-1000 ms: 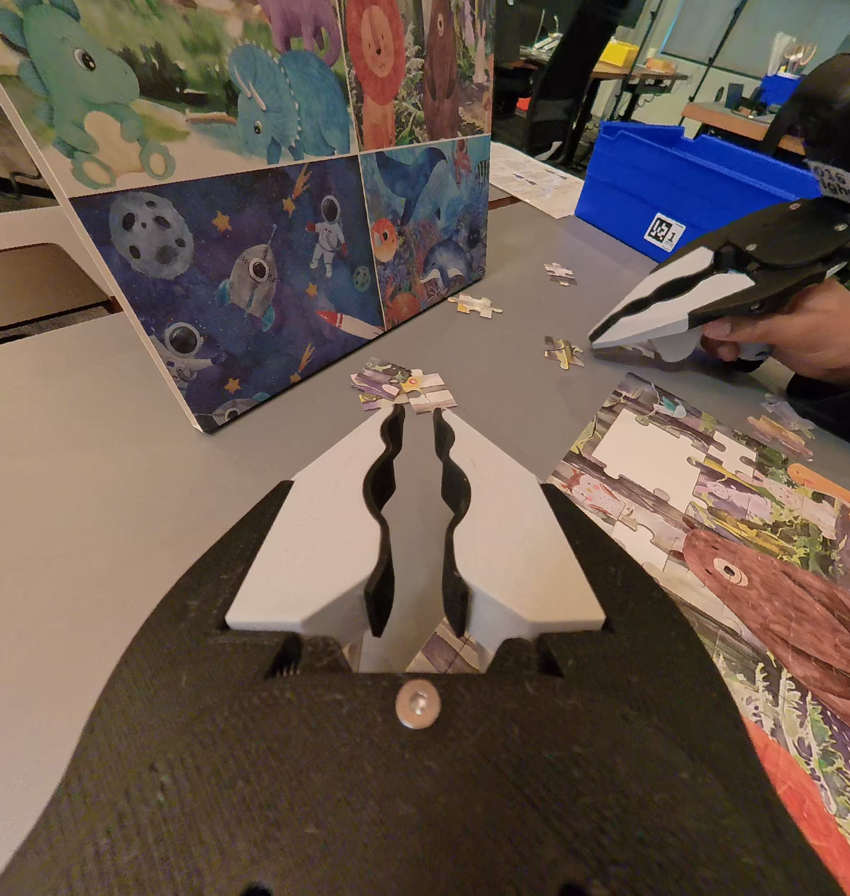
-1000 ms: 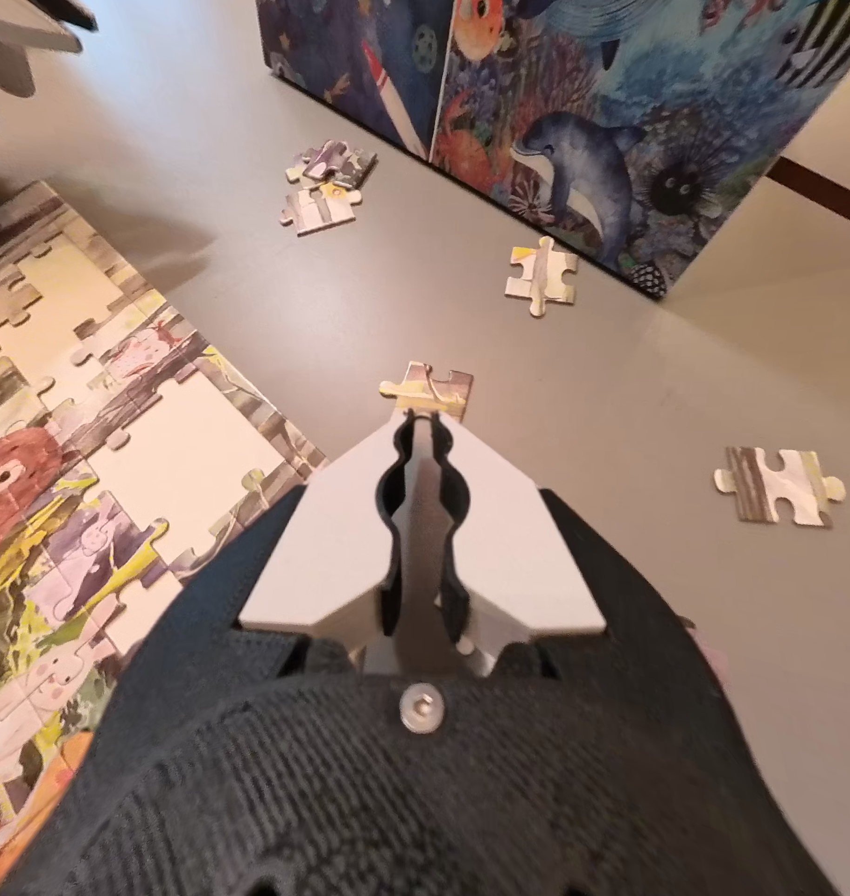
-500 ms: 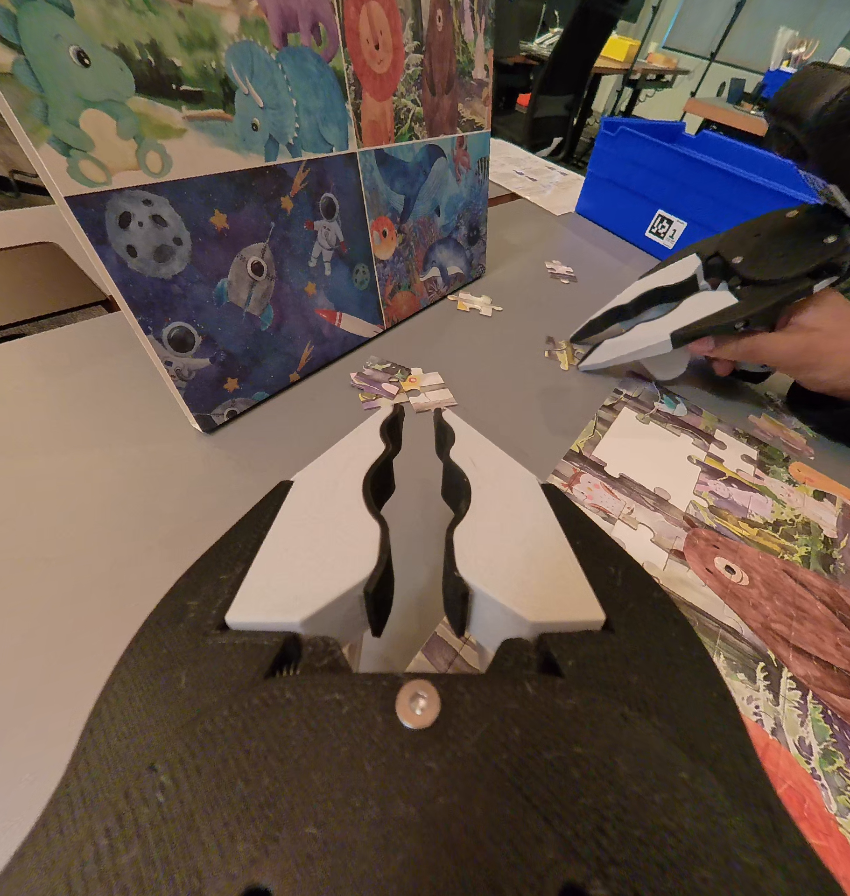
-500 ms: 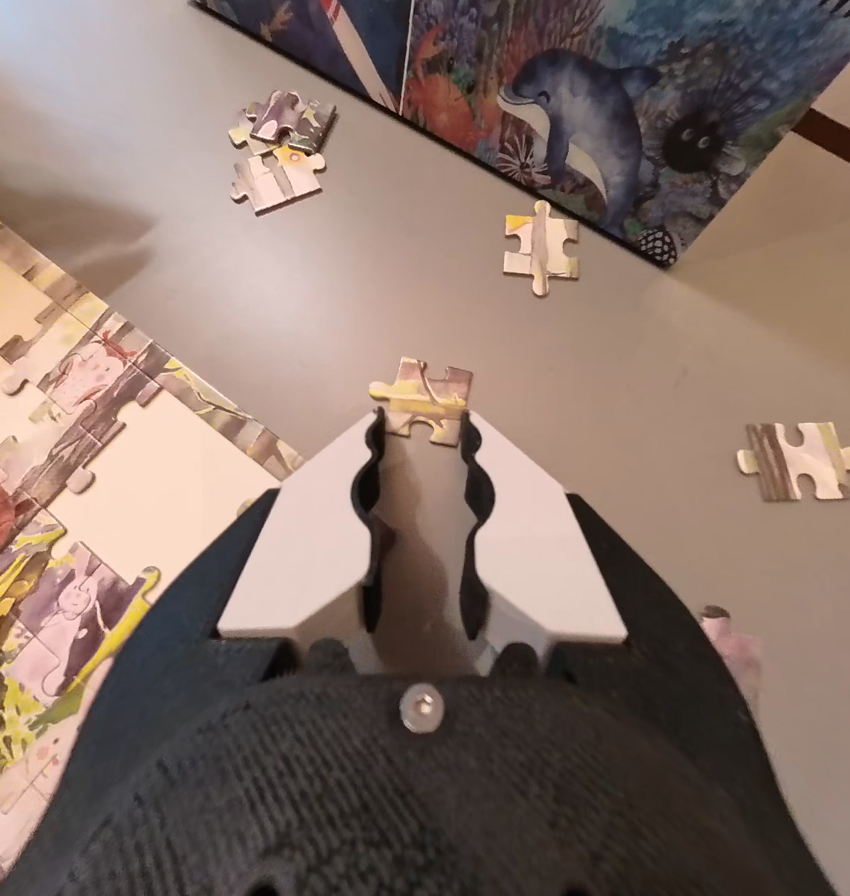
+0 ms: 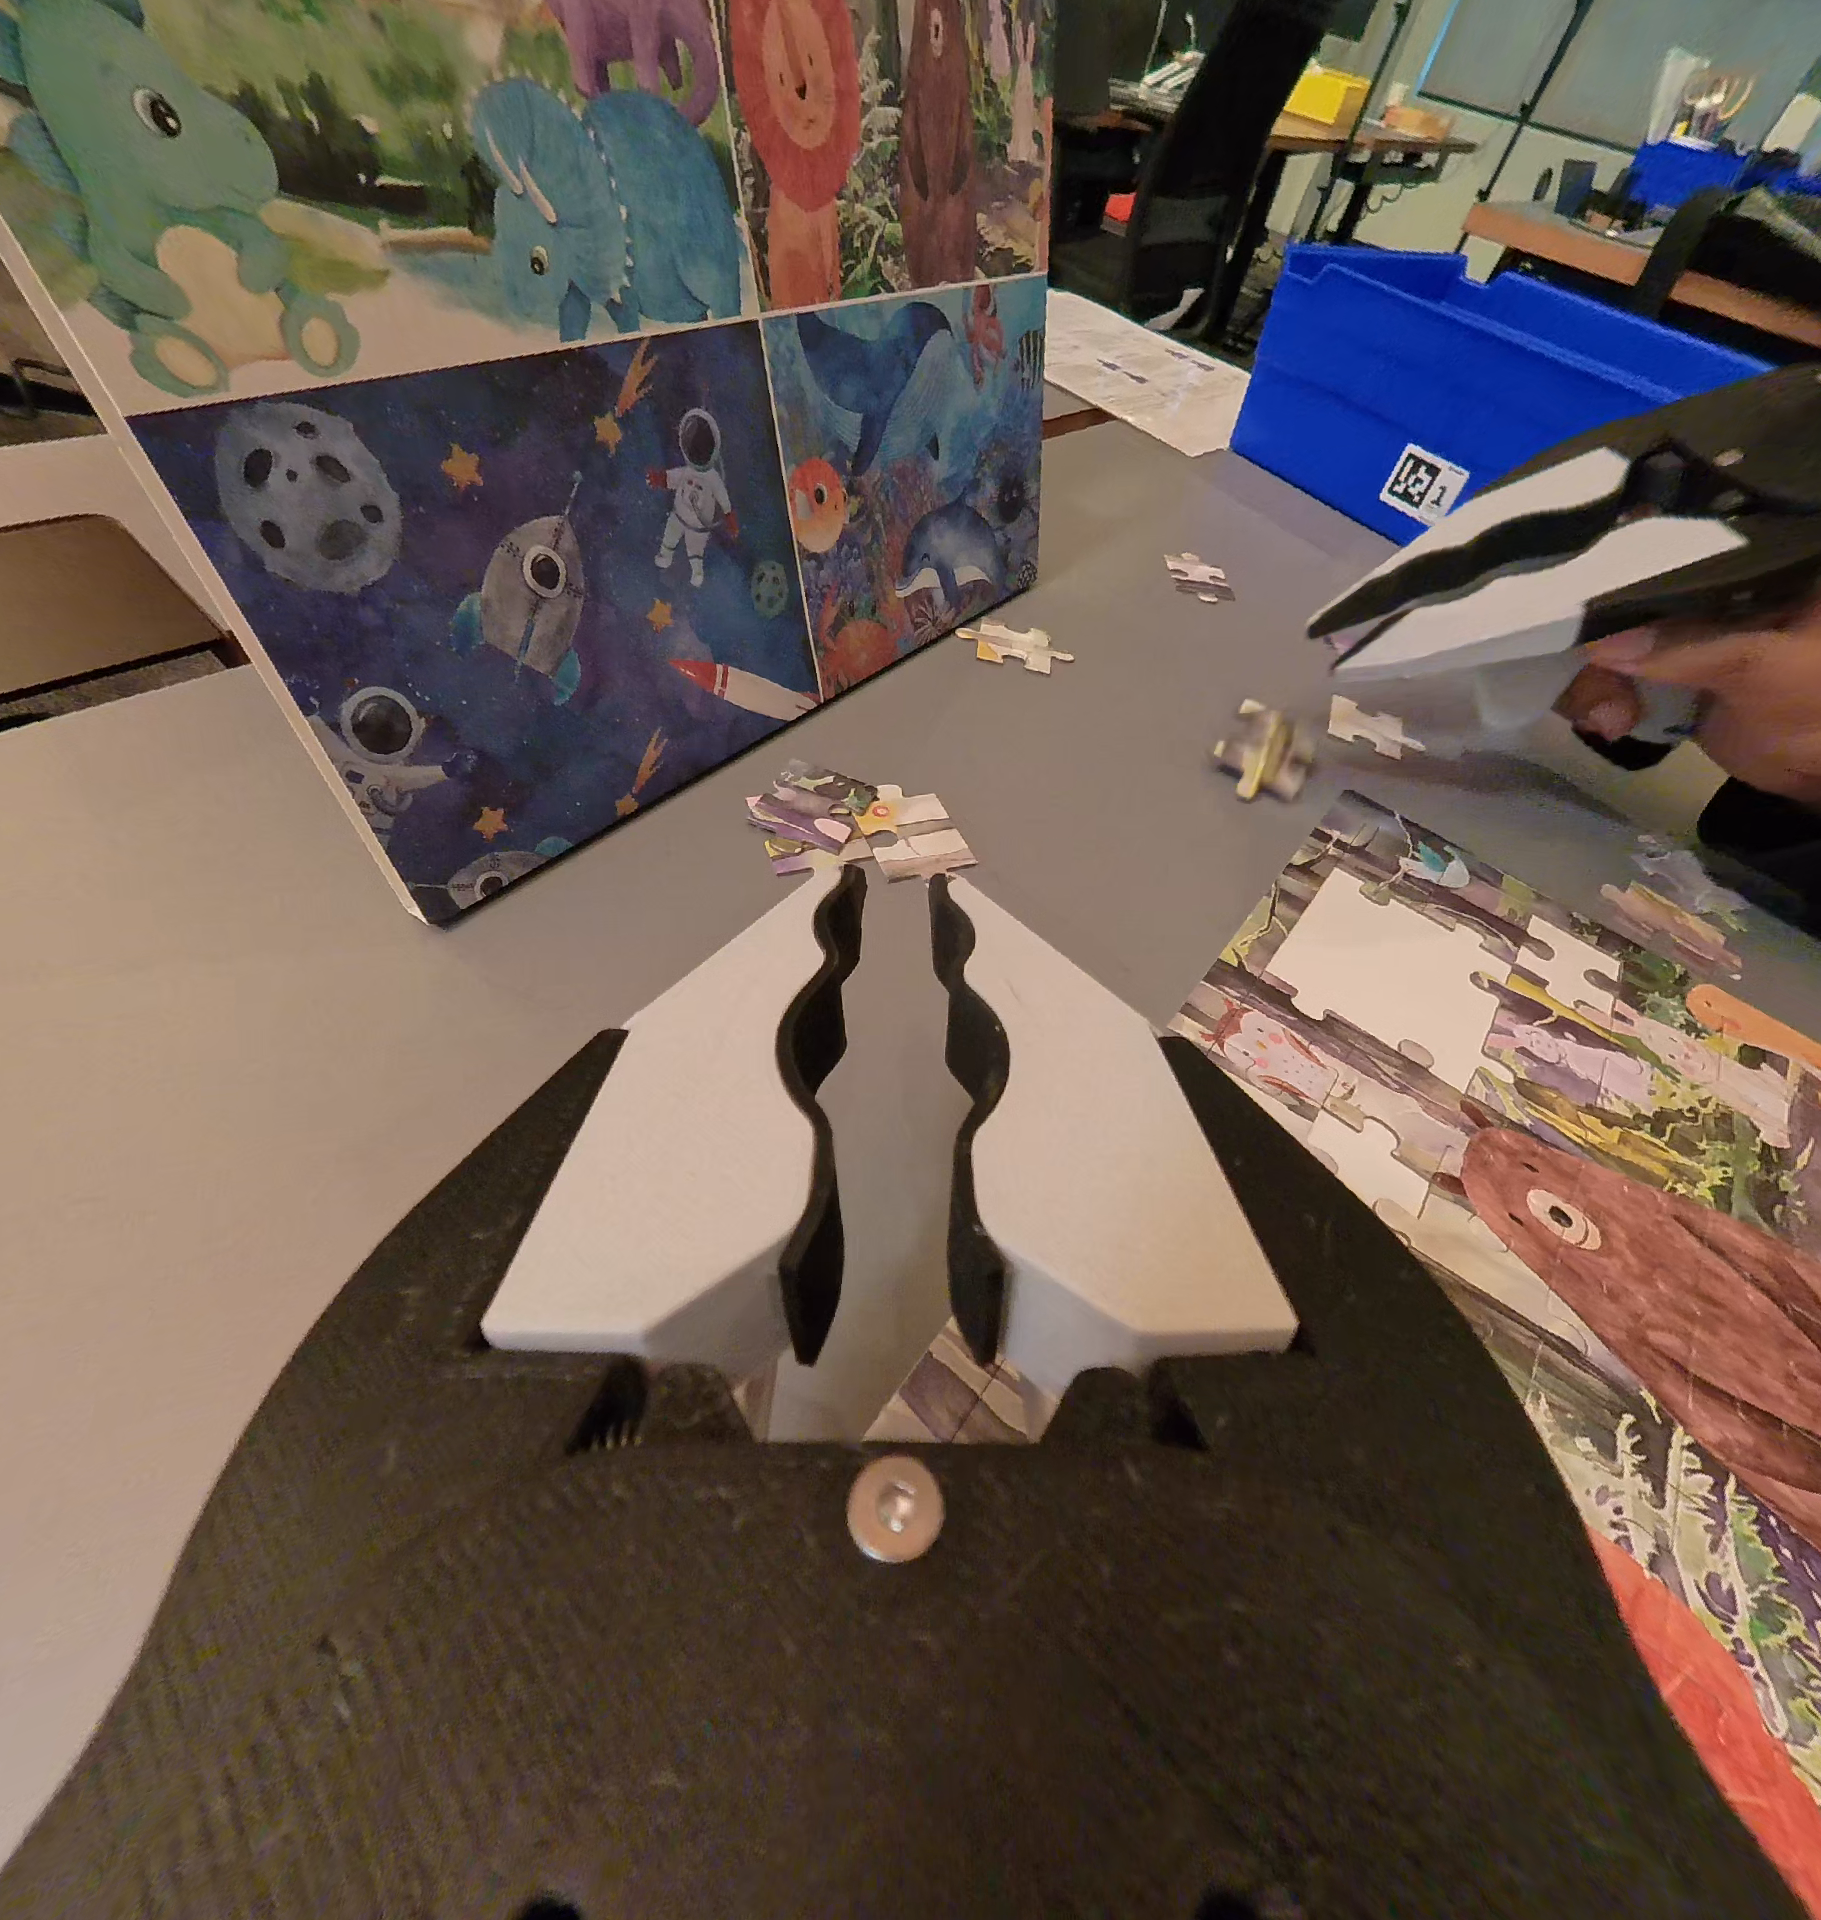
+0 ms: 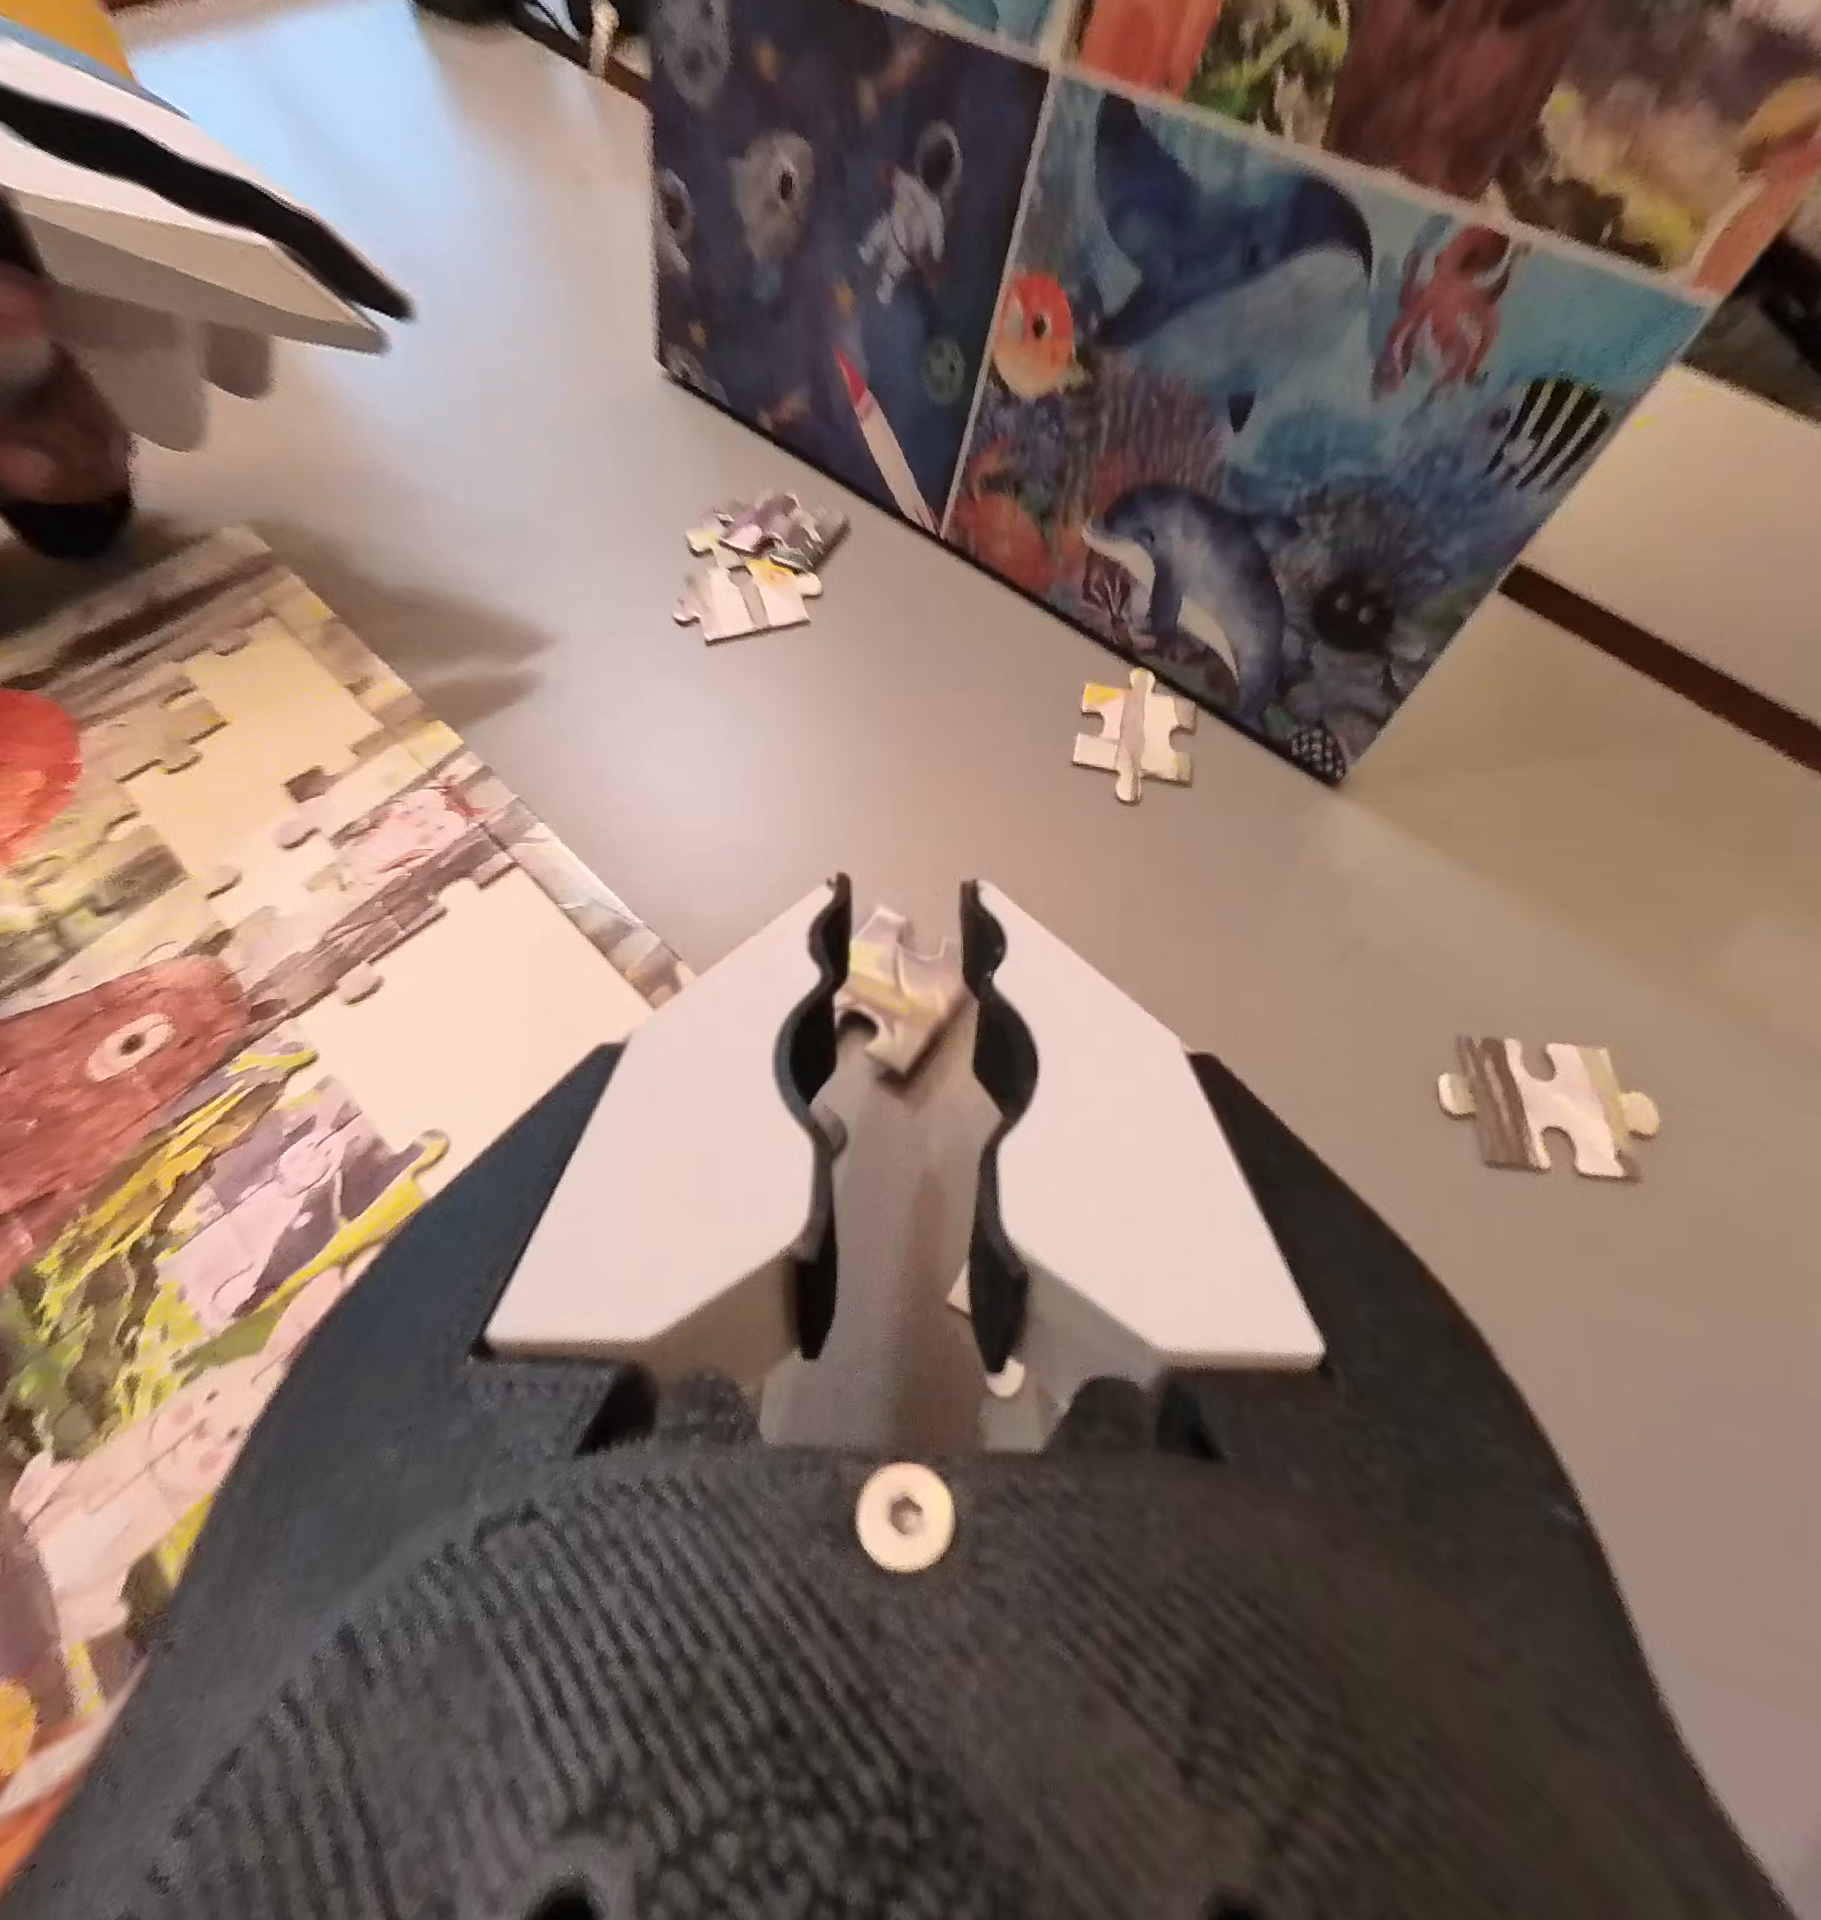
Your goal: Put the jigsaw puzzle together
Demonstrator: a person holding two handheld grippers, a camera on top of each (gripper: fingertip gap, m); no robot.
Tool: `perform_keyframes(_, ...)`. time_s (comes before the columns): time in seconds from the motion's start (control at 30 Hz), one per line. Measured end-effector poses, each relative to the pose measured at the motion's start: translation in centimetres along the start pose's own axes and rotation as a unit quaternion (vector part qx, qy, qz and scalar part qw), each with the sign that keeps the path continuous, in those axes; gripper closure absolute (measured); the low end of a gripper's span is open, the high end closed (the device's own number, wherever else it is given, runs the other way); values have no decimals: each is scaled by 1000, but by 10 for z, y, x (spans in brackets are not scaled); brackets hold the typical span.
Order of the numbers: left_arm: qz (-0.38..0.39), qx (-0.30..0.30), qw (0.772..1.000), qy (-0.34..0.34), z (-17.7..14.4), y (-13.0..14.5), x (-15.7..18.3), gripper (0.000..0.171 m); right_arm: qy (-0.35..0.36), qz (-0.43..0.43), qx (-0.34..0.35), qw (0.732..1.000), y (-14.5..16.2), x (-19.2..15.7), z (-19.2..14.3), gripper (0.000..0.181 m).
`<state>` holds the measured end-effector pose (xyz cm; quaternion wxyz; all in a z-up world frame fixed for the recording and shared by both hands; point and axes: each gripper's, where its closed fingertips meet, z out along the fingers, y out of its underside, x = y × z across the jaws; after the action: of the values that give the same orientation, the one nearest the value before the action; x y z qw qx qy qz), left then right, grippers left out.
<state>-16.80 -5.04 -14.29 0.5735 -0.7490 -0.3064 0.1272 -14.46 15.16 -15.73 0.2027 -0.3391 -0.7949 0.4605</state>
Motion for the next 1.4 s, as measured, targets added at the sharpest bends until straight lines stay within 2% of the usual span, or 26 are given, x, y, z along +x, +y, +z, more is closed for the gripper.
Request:
perform_keyframes(0.1, 1, -3, 1000, 1, 0, 1, 0, 161, -8, -3, 15, 1000, -5, 3, -12, 159)
perform_keyframes(0.3, 2, -5, 1000, 1, 1, 1, 1, 161, -15, 53, -14, 998, 8, 11, -13, 152)
perform_keyframes(0.47, 0, -4, 1000, 1, 1, 1, 1, 161, -2, 65, -71, 995, 27, 9, -6, 135)
perform_keyframes(0.73, 2, -7, 1000, 1, 1, 2, 1, 161, 13, 44, -129, 991, 45, -4, 13, 129)
perform_keyframes(0.97, 2, -9, 1000, 2, 2, 2, 2, 161, 34, 31, -135, 990, 49, -3, 19, 137)
perform_keyframes(1.03, 1, -9, 1000, 2, 2, 2, 1, 161, 30, 31, -133, 990, 49, -3, 18, 150)
perform_keyframes(1.4, 5, -10, 1000, 1, 2, 3, 2, 161, 28, 12, -118, 993, 45, 0, 17, 151)
